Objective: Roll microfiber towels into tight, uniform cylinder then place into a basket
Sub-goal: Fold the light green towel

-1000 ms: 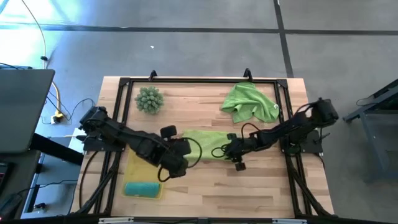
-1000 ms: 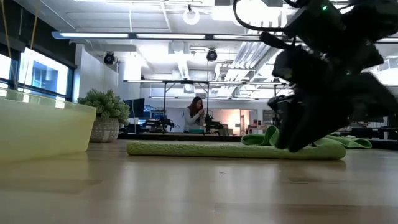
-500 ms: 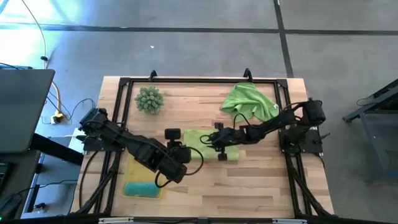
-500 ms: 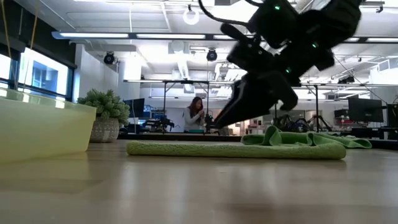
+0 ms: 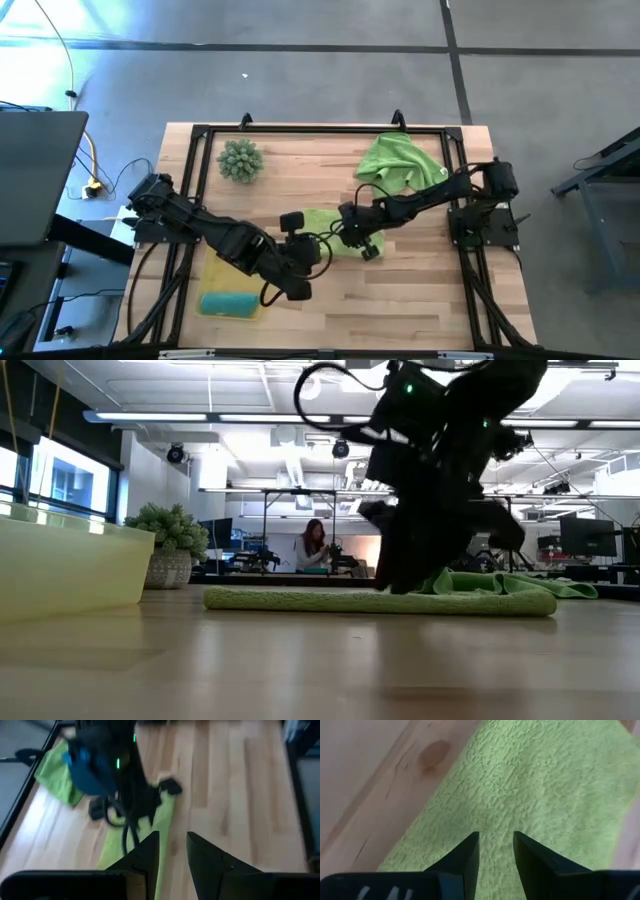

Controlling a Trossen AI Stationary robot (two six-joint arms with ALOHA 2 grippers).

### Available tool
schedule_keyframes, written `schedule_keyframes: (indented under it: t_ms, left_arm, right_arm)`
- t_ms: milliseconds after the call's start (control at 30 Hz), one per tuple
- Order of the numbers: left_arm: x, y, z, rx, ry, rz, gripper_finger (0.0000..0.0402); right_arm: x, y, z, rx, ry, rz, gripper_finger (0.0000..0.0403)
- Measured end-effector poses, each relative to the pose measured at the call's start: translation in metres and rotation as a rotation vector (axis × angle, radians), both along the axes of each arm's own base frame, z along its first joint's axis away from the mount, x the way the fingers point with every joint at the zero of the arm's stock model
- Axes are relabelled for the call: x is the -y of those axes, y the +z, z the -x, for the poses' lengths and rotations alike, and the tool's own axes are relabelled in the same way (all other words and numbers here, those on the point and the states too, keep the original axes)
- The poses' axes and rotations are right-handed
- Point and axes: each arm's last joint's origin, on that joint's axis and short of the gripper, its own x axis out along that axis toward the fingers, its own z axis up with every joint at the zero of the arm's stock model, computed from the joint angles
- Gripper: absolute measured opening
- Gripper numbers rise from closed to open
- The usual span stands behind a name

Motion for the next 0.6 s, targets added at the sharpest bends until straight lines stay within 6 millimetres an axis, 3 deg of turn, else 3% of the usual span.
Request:
schedule_keyframes:
  t_ms: [267, 333, 500, 600]
  left_arm:
    - [0.005, 0.011, -0.012, 0.173, 0.000, 0.072, 0.0087]
    - [0.006, 0.014, -0.014, 0.212, 0.000, 0.088, 0.0087]
    - [0.008, 0.021, -0.020, 0.299, -0.004, 0.128, 0.0087]
    - [0.010, 0.024, -0.022, 0.333, -0.018, 0.157, 0.0087]
  right_arm:
    - [0.004, -0.026, -0.015, 0.032, -0.158, -0.110, 0.0114]
    - [0.011, -0.029, -0.019, 0.054, -0.258, -0.172, 0.0114]
    - [0.039, -0.033, -0.026, 0.105, -0.703, -0.371, 0.0114]
    - [0.047, -0.028, -0.026, 0.125, -0.722, -0.425, 0.0114]
